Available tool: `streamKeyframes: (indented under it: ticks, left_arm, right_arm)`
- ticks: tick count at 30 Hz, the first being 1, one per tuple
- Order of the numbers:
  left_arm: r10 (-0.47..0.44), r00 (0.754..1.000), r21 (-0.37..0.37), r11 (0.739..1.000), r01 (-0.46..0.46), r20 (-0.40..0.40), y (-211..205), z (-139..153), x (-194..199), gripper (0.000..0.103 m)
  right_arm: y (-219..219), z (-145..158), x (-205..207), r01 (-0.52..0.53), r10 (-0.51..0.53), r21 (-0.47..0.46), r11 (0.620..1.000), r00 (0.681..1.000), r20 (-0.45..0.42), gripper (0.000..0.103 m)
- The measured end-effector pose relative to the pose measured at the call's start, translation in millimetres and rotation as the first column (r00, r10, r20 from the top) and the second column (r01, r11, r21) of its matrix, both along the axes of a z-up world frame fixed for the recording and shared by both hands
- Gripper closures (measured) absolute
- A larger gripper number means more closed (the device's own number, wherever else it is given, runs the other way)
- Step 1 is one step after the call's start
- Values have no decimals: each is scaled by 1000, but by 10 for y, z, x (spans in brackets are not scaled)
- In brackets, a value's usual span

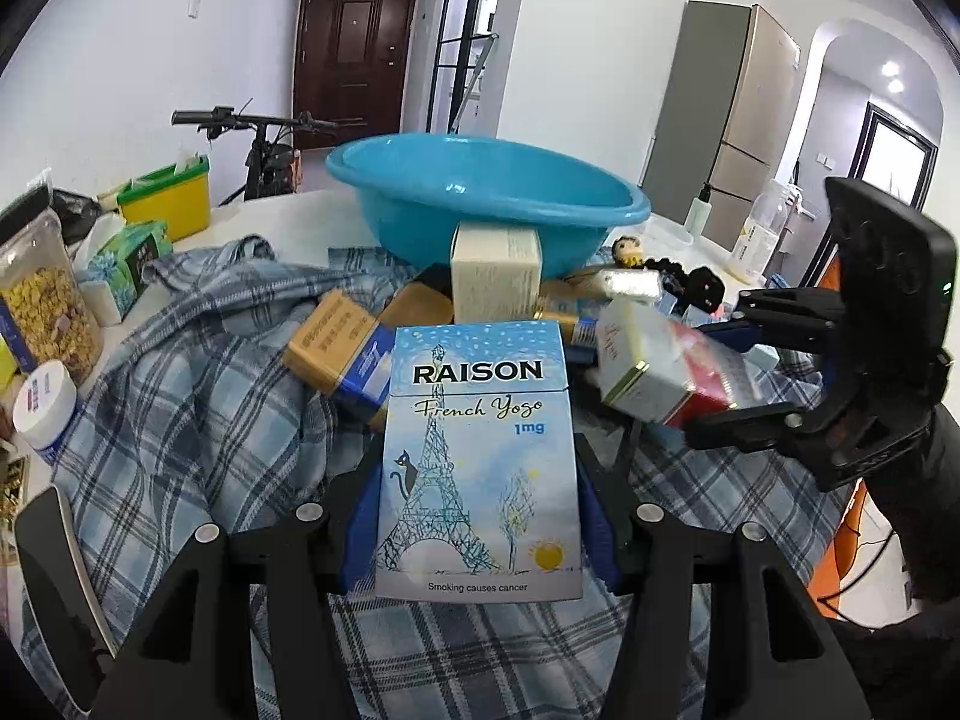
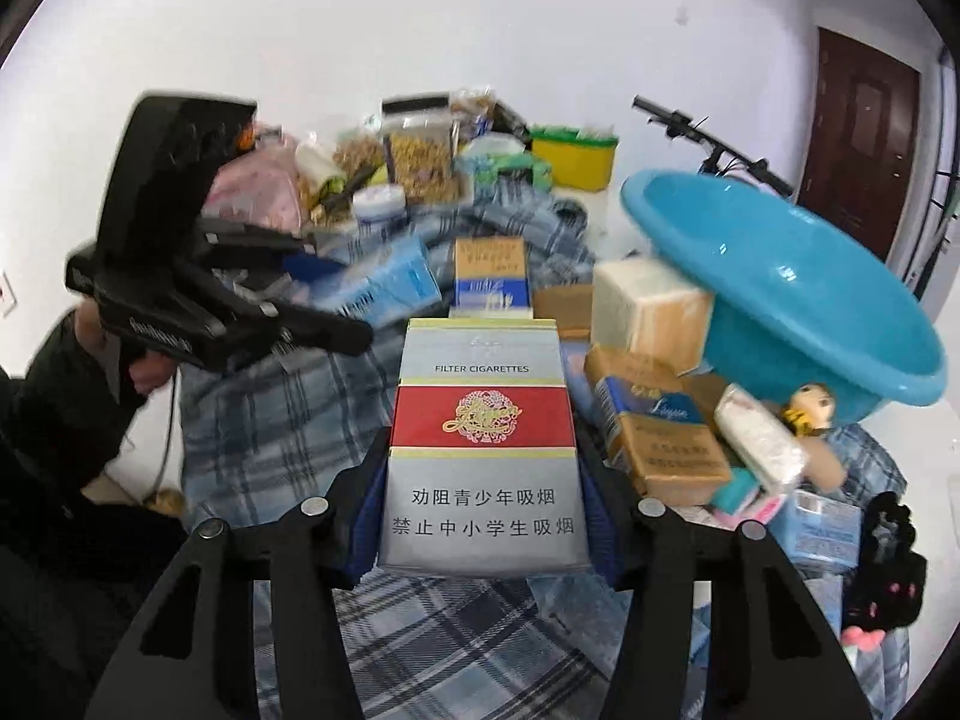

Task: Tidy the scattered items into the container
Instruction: 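Lift both packs and carry them over the blue basin with both tools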

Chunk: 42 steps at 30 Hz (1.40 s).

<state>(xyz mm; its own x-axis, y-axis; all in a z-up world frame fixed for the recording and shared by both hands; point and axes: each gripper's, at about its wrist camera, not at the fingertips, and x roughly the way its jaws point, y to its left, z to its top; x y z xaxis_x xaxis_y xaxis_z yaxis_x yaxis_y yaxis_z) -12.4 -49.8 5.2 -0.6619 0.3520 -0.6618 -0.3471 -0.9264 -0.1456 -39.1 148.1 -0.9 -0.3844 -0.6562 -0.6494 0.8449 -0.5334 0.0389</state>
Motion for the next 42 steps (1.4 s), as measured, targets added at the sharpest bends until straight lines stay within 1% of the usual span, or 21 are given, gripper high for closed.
streamKeyframes:
  ticks: [5, 9, 10, 12, 15, 18, 22, 26, 30, 31, 36, 37, 39, 42]
  left_arm:
    - [-4, 998, -30, 1000, 3, -56, 150, 265, -75, 44]
    - [1, 994, -62, 998, -8, -108, 312, 534, -245, 44]
    - [7, 992, -71, 997, -16, -126, 364, 630, -315, 44]
    - [14, 986, -82, 996, -28, -164, 456, 814, -455, 44]
    - [14, 980, -80, 996, -31, -199, 563, 1046, -687, 44]
    - [18, 974, -94, 995, -39, -224, 669, 1212, -955, 44]
    - [50, 970, -98, 992, -75, -240, 733, 1330, -1318, 44]
    - [92, 966, -121, 985, -124, -240, 774, 1340, -1762, 44]
    - [118, 969, -139, 979, -151, -218, 830, 1199, -2139, 44]
    - [127, 969, -142, 977, -159, -211, 836, 1143, -2213, 44]
    - [145, 974, -185, 967, -177, -172, 844, 843, -2426, 44]
    - [150, 976, -178, 968, -177, -159, 818, 773, -2446, 44]
    - [164, 977, -162, 969, -185, -137, 764, 672, -2495, 44]
    - [202, 972, -142, 966, -217, -118, 691, 581, -2513, 44]
  right_arm:
    - [136, 322, 0, 72, -74, -41, 997, 996, -46, 49]
    - [230, 611, -122, 167, -172, -66, 984, 981, -88, 49]
    - [246, 669, -161, 187, -193, -71, 980, 976, -98, 49]
    - [274, 791, -281, 254, -261, -63, 965, 956, -133, 49]
    - [338, 981, -483, 281, -293, -109, 954, 948, -123, 49]
    - [351, 1141, -664, 310, -325, -123, 943, 935, -138, 49]
    - [347, 1287, -940, 359, -376, -131, 924, 915, -143, 49]
    - [324, 1250, -1292, 440, -453, -113, 891, 879, -150, 49]
    - [345, 1110, -1691, 521, -527, -86, 850, 841, -121, 49]
    - [371, 1073, -1758, 532, -538, -80, 843, 836, -109, 49]
    - [432, 772, -2094, 592, -593, -27, 805, 805, -23, 49]
    - [454, 726, -2124, 600, -600, -19, 800, 800, -11, 49]
    - [463, 644, -2165, 617, -617, 2, 787, 787, -16, 49]
    - [482, 581, -2218, 630, -630, 7, 776, 776, 3, 49]
